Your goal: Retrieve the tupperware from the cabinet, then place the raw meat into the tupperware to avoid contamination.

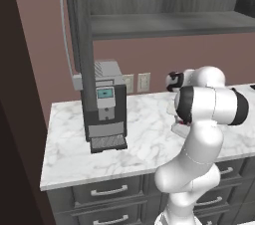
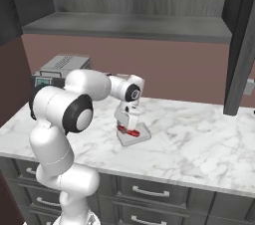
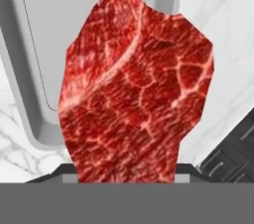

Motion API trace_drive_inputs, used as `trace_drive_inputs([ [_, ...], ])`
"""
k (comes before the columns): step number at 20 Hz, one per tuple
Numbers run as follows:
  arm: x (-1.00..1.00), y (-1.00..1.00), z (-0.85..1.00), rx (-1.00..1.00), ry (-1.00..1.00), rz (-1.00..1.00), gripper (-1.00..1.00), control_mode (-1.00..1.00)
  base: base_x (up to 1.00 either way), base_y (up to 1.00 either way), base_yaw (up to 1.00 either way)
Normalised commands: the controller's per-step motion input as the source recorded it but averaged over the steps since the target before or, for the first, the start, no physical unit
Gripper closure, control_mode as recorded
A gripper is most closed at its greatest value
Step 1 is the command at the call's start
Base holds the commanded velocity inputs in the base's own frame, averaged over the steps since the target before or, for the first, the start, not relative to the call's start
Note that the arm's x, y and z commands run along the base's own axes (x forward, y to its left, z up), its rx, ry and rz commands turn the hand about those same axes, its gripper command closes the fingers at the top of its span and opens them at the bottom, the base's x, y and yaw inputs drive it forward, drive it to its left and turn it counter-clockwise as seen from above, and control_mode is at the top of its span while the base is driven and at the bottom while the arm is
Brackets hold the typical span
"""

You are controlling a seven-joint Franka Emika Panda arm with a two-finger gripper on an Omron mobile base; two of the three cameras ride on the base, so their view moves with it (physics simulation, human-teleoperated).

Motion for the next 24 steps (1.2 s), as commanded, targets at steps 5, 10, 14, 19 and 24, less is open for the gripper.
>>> trace_drive_inputs([
  [5, 0.03, 0.09, -0.15, 0.0, 0.0, 0.0, -1.0, -1.0, 0.0, 0.0, 0.0],
  [10, 0.13, 0.0, -0.31, 0.0, 0.0, 0.02, -1.0, -1.0, 0.0, 0.0, 0.0],
  [14, 0.17, -0.09, -0.31, 0.0, 0.0, 0.03, -1.0, -1.0, 0.0, 0.0, 0.0],
  [19, 0.06, -0.02, 0.07, -0.02, 0.0, 0.02, -1.0, -1.0, 0.0, 0.0, 0.0],
  [24, 0.0, -0.18, 0.0, -0.11, -0.08, 0.04, -1.0, -1.0, 0.0, 0.0, 0.0],
])
